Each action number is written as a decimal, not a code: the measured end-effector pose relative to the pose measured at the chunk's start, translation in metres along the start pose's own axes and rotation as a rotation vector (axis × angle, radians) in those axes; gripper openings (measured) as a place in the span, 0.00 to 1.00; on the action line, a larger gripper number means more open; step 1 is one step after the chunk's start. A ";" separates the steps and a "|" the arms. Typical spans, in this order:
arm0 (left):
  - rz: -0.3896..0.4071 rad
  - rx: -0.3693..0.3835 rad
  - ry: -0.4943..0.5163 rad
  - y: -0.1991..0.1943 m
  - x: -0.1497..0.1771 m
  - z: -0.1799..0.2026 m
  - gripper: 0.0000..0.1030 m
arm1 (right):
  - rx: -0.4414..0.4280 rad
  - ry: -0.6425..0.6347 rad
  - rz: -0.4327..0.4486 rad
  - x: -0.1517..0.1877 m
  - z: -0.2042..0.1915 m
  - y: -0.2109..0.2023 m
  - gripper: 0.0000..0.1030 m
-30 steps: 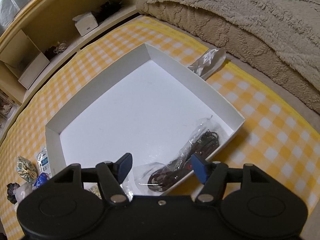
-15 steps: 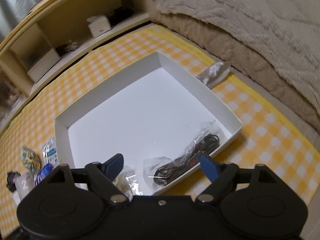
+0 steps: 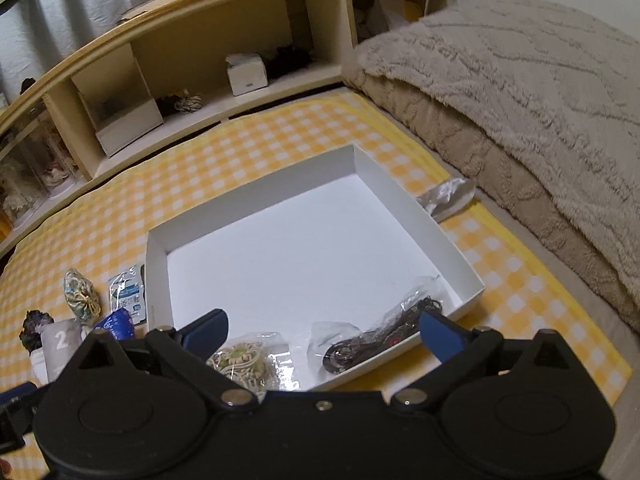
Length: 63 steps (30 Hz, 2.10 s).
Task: Organize soft objects
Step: 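Lift both tools out of the tray back toward the remaining items, then grasp the blue tissue pack with right tool while left tool grasps the grey pouch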
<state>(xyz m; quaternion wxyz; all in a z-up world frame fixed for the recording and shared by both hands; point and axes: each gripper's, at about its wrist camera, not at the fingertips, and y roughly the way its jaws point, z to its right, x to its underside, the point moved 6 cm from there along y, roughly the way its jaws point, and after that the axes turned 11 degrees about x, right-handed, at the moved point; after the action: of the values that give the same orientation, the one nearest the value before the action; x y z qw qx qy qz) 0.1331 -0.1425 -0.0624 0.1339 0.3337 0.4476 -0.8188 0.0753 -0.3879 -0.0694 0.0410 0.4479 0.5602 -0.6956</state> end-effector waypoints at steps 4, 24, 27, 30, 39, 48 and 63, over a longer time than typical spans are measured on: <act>0.005 -0.025 0.011 -0.007 -0.002 -0.006 1.00 | -0.016 -0.039 0.026 0.001 -0.008 -0.009 1.00; 0.085 -0.185 -0.016 -0.050 -0.020 -0.093 1.00 | -0.206 -0.298 0.202 0.001 -0.115 -0.033 1.00; 0.097 -0.189 -0.051 -0.051 -0.022 -0.106 1.00 | -0.237 -0.332 0.226 0.000 -0.138 -0.035 1.00; 0.104 -0.202 -0.070 -0.048 -0.023 -0.117 1.00 | -0.264 -0.361 0.227 -0.002 -0.160 -0.031 1.00; 0.157 -0.039 -0.163 -0.034 -0.027 -0.129 0.95 | -0.342 -0.428 0.138 0.021 -0.204 0.005 1.00; 0.053 -0.041 -0.236 0.007 -0.018 -0.137 0.81 | -0.400 -0.537 0.102 0.046 -0.212 0.017 1.00; -0.070 -0.201 -0.139 0.066 0.007 -0.164 0.61 | -0.428 -0.572 0.021 0.062 -0.223 0.042 0.93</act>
<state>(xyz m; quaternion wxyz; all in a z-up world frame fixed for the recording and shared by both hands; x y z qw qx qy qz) 0.2317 -0.0438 -0.1712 0.1686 0.2450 0.5284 -0.7952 0.1909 -0.1939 -0.1357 0.2963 0.2218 0.6544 -0.6594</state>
